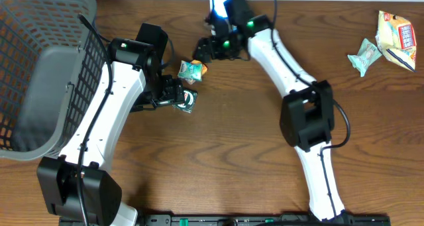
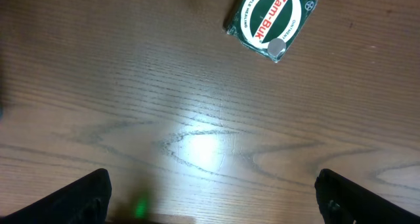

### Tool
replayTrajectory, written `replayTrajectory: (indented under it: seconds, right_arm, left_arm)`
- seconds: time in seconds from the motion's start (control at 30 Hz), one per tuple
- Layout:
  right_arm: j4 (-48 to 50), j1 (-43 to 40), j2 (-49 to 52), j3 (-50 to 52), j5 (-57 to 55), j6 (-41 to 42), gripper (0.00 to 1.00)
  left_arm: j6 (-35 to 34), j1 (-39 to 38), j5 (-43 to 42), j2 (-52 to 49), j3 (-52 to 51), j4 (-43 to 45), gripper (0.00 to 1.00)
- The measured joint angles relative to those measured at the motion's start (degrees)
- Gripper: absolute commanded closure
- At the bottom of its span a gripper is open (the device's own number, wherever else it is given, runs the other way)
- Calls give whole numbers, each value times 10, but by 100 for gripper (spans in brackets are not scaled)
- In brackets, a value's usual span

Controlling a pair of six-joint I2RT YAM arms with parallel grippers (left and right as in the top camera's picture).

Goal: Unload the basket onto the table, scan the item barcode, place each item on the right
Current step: 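Reach the right gripper toward the orange box and Zam-Buk tin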

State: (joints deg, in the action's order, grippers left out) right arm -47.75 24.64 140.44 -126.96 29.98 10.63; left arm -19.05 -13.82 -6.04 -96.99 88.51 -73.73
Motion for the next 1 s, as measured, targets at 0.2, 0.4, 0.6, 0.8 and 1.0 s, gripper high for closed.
replayTrajectory:
  seconds: [0.2, 0.4, 0.6, 0.8, 1.0]
  right_arm:
    - [11, 25, 0, 0, -56, 12, 32]
    - [12, 40, 0, 9, -98, 13, 33]
    - [22, 49, 0, 45, -106, 8, 34]
    - [47, 50, 0, 73, -101, 3, 82]
    - [49, 49, 0, 74, -101, -1, 99]
  left_arm:
    - [0, 0, 0, 0, 0, 0, 3]
    - [0, 0, 0, 0, 0, 0, 2]
    - [0, 0, 0, 0, 0, 0, 2]
    - [0, 0, 0, 0, 0, 0, 2]
    - [0, 0, 0, 0, 0, 0, 2]
